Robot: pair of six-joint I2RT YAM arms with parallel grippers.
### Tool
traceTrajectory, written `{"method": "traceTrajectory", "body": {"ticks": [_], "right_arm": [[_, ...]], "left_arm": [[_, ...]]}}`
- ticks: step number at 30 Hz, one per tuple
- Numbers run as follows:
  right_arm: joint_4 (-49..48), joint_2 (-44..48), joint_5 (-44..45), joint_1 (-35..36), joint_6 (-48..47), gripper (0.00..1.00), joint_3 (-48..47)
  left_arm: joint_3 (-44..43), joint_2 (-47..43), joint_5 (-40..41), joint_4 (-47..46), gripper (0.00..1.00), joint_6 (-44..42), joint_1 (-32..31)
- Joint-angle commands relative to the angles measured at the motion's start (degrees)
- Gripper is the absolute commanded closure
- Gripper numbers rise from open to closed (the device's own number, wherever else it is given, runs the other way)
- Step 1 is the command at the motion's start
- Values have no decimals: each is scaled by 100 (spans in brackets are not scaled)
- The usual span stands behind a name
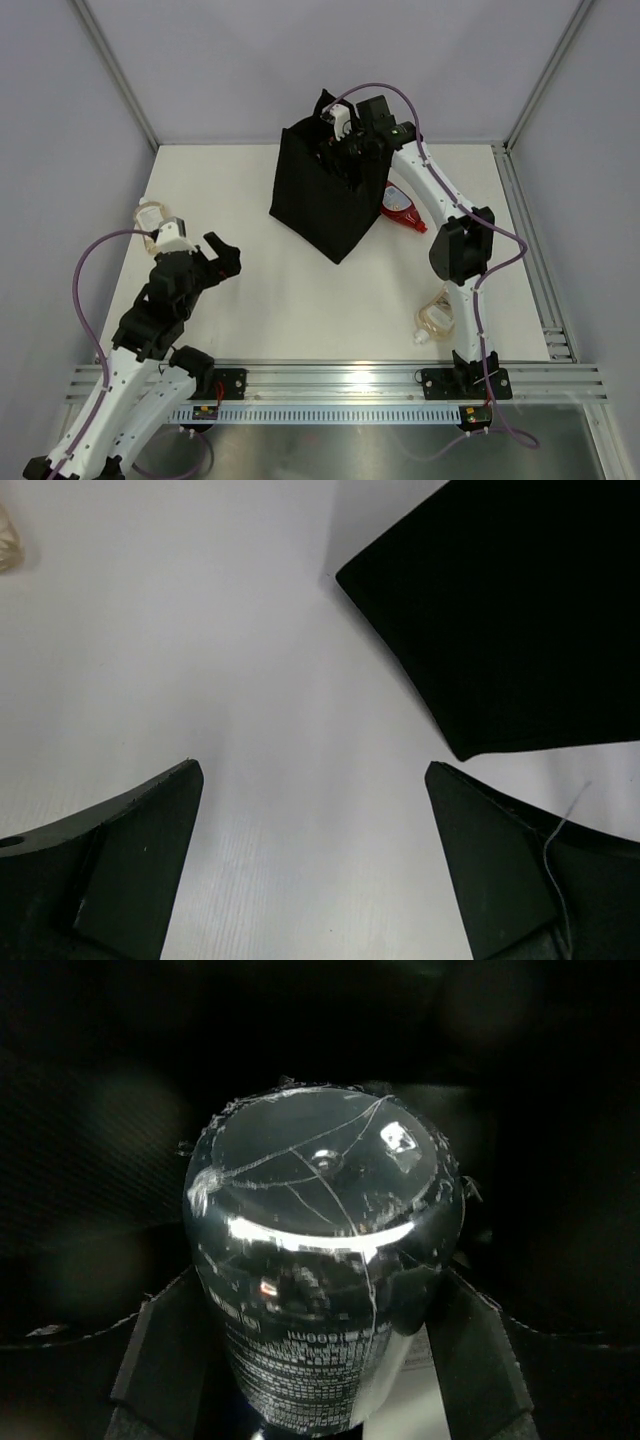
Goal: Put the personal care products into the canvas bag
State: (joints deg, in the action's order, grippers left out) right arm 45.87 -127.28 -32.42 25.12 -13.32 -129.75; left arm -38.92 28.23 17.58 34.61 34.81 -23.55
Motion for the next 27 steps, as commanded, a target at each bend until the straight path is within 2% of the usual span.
{"method": "traceTrajectory", "body": {"ticks": [1, 3, 6, 10, 13, 18, 21, 22, 24, 27], "right_arm": [[554, 195, -71, 63, -329, 13, -479], [738, 247, -1, 63, -364, 0, -691], [792, 484, 78, 63, -408, 0, -1043], [643, 933, 254, 54, -496, 1, -990], [643, 1275, 158, -42, -479, 0, -1025], [739, 2232, -667, -472, -356, 0, -903], [303, 3224, -1563, -1104, -49, 1, 61], [152, 3497, -1739, -1419, -13, 1, 830], [159, 4297, -2110, -1615, -345, 1, 1564], [544, 5185, -2180, -1730, -1118, 1, 3431]], "left_arm": [[-414, 444, 561, -60, 1, -9, 26], [-634, 683, 553, 19, 1, -79, 43], [-915, 1140, 483, 116, 1, -202, 140], [-1153, 1492, 185, 178, 1, -299, 438], [-1206, 1633, -218, 143, 1, -360, 921], [-1302, 2281, -712, 2, 1, -597, 2090], [-1434, 2748, -835, -138, 1, -712, 2591], [-1478, 3063, -844, -174, 1, -721, 2705], [-1601, 3390, -862, -305, 1, -756, 2987], [-1846, 4014, -932, -446, 1, -878, 3277]]}}
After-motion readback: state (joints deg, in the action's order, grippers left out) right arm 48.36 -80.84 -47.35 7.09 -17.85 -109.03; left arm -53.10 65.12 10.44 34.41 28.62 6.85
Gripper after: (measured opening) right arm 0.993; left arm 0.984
